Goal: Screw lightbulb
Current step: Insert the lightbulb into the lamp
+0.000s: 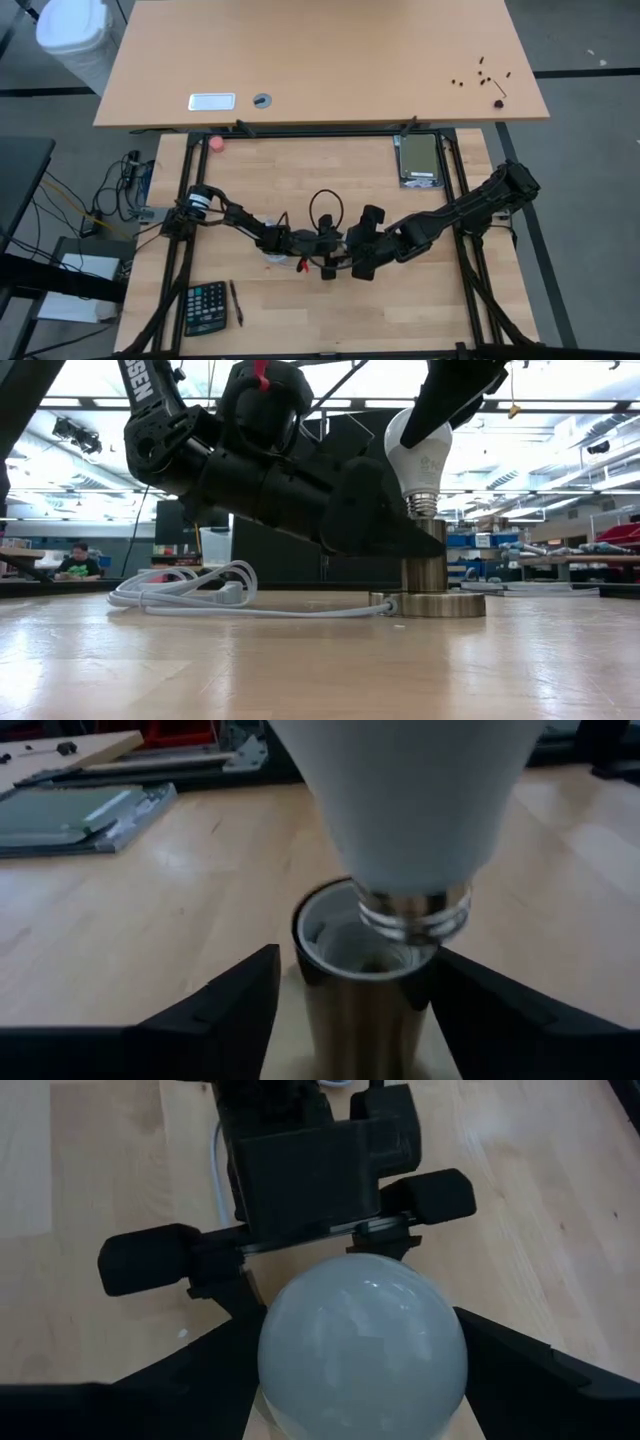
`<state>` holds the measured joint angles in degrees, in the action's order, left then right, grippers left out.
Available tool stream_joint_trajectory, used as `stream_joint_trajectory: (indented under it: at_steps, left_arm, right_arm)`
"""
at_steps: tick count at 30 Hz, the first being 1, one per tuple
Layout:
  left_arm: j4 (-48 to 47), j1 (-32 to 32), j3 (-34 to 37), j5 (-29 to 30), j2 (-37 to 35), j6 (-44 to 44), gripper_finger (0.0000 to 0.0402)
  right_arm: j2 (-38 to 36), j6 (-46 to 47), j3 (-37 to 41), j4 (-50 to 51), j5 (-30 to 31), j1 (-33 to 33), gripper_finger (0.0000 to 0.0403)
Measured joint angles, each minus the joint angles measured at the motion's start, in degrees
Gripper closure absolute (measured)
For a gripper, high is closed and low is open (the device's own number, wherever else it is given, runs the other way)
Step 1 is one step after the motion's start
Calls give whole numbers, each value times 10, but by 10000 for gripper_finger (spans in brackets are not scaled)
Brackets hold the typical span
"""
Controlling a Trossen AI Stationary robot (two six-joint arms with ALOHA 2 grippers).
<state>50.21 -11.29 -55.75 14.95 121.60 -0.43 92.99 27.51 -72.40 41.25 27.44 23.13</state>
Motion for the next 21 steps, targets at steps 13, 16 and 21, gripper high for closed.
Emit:
stream_joint_trajectory:
  at_steps: [13, 16, 21]
  left_arm:
    - [-19, 0, 0, -2, 0, -3, 202]
    - [-20, 0, 0, -2, 0, -3, 202]
    - [-20, 0, 0, -2, 0, -3, 203]
  right_arm:
    - [0, -1, 0, 10, 13, 0, 98]
    - [0, -9, 0, 12, 25, 0, 98]
    - [4, -23, 1, 8, 25, -2, 98]
